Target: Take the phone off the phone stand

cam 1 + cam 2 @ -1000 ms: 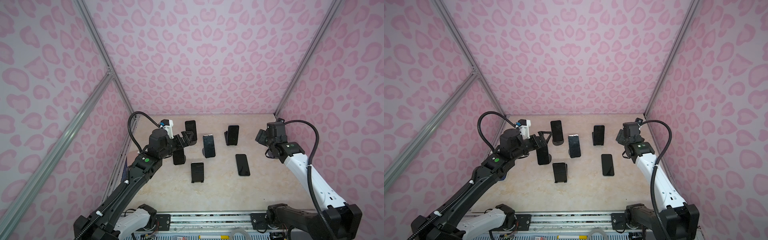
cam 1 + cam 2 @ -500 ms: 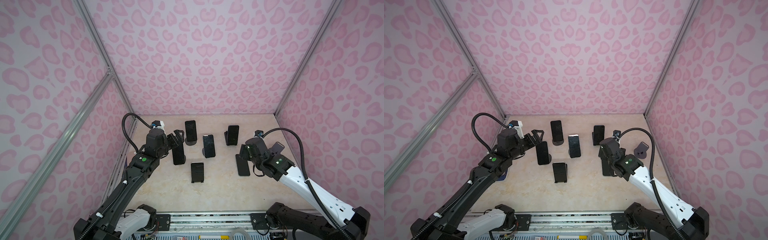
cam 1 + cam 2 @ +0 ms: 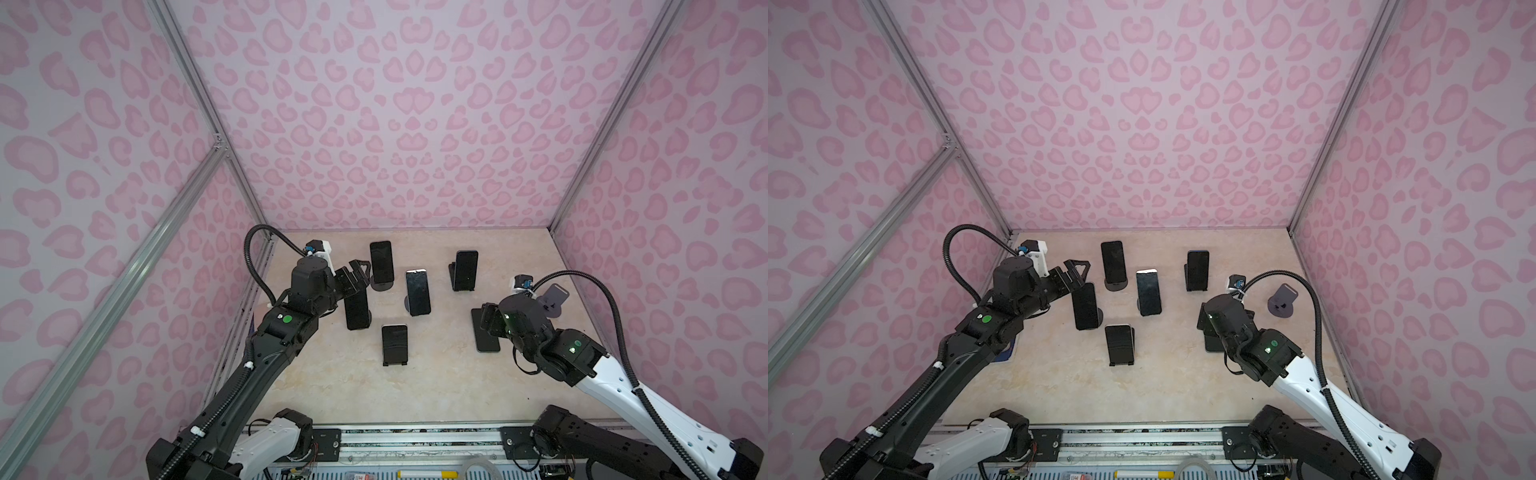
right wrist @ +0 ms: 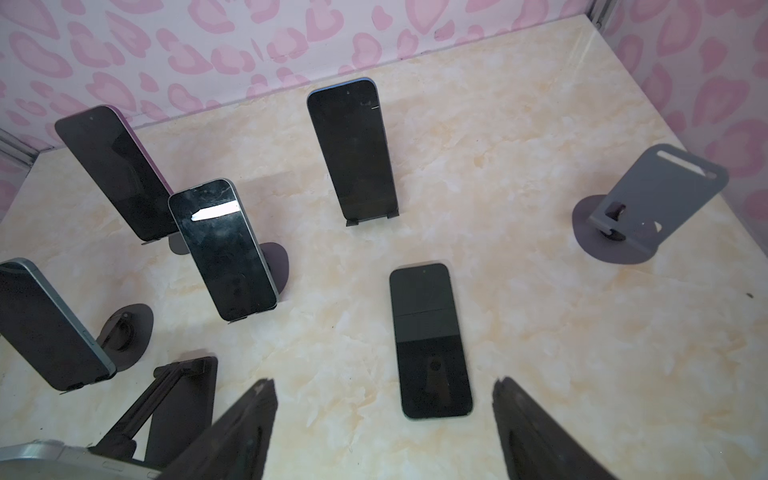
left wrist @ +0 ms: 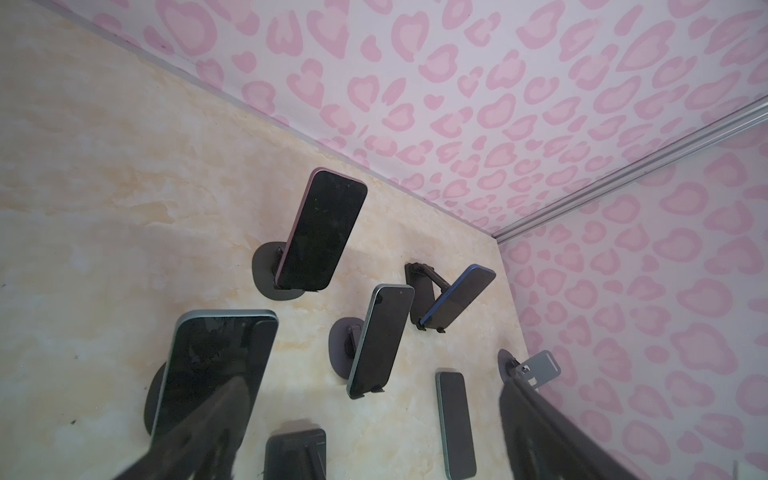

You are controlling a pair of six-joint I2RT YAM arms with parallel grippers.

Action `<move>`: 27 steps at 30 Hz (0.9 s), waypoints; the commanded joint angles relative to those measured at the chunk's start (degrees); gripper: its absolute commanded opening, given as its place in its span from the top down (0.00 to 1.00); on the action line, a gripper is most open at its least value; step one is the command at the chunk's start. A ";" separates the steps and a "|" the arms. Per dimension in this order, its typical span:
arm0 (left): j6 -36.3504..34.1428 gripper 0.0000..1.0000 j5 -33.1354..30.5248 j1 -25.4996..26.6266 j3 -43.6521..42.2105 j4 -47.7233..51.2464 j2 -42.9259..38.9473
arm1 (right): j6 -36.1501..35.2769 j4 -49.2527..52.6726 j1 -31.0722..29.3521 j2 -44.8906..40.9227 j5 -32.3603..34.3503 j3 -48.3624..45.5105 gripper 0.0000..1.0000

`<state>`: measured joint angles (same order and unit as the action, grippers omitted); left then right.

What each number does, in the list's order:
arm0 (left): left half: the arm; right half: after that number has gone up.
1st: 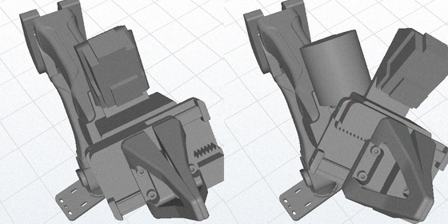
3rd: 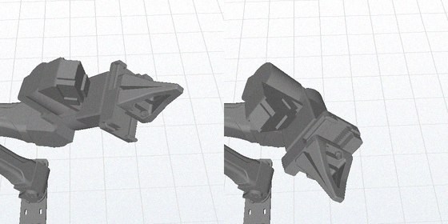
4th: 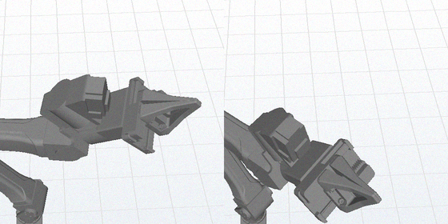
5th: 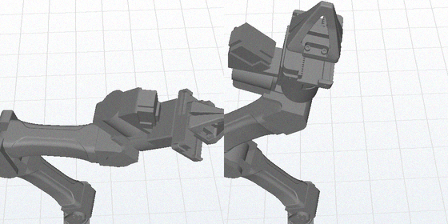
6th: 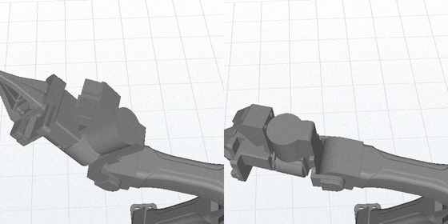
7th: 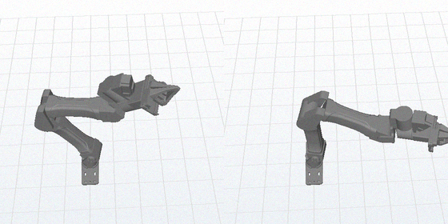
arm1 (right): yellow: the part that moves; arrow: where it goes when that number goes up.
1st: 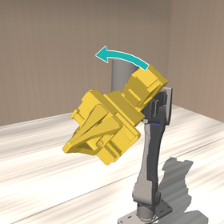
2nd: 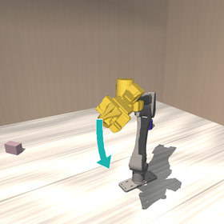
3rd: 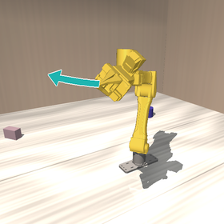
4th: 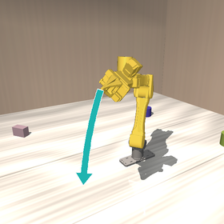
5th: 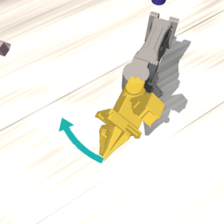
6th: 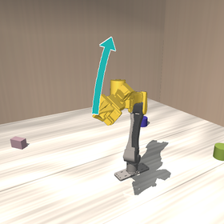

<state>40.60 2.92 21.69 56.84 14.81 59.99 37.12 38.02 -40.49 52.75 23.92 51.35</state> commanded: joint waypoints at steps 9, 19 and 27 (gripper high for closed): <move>-4.91 0.00 -5.14 -0.33 -2.01 -4.95 -2.84 | -15.91 -22.62 -0.08 2.44 -5.66 -6.48 0.03; -6.18 0.03 -3.15 -0.38 -2.59 -6.29 -1.15 | -10.61 -13.30 -0.46 11.50 -9.90 3.93 0.07; -4.62 0.03 1.98 -0.51 1.10 -1.70 3.83 | -5.80 -14.88 -8.01 12.40 -5.48 1.96 0.03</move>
<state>35.46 3.33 21.32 57.01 11.51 63.11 28.42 23.18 -44.97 64.40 14.74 53.89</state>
